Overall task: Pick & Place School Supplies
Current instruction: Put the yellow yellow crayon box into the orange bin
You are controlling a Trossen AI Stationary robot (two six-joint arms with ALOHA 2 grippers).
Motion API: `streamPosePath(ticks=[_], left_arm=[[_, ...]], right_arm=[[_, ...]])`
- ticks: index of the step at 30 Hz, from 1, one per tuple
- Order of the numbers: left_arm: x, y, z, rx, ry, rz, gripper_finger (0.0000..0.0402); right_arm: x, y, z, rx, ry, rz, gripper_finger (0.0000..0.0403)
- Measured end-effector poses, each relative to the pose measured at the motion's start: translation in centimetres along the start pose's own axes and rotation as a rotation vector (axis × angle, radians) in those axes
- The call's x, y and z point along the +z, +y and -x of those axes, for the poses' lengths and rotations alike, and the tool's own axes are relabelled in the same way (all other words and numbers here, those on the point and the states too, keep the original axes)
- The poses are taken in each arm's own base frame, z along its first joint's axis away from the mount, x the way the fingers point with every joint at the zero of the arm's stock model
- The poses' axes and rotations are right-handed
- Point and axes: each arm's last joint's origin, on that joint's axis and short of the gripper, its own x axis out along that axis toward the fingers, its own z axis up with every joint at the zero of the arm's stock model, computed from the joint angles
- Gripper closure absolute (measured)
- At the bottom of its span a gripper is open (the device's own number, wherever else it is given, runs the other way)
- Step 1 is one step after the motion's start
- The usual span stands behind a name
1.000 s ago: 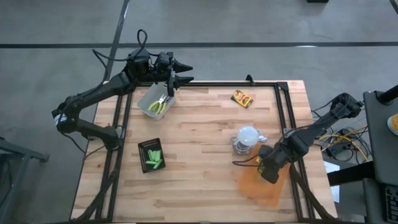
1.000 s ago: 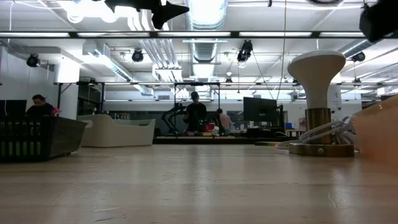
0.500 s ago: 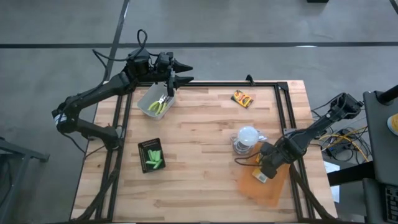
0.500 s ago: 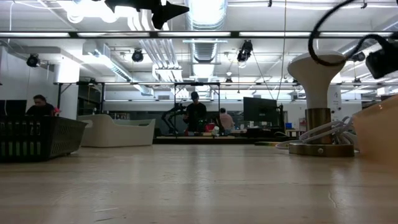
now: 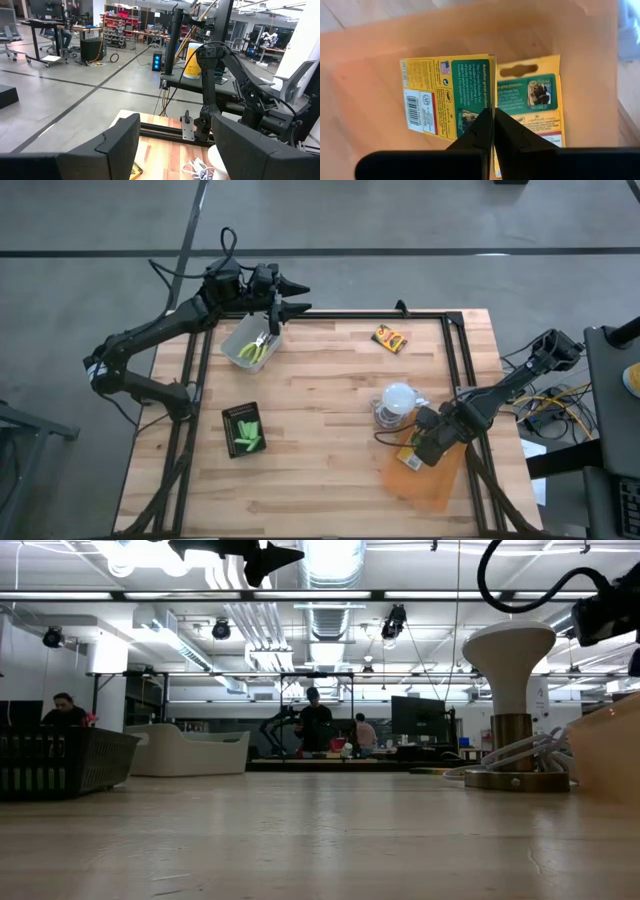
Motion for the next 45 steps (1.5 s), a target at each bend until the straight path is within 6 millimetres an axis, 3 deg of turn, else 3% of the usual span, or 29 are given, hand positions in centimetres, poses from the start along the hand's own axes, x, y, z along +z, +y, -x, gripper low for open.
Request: streamPosePath(ticks=[5,30,45], left_arm=[[0.00,0.00,0.00,0.000,0.000,0.000,0.0149],[0.00,0.00,0.00,0.000,0.000,0.000,0.0149],[0.00,0.00,0.00,0.000,0.000,0.000,0.0149]], right_arm=[[0.31,0.43,0.81,0.007,-0.038,-0.040,0.0394],[0.03,-0.31,0.24,-0.051,-0.023,-0.104,0.0392],[0.13,-0.30,0.49,-0.059,-0.046,-0.090,0.0283]])
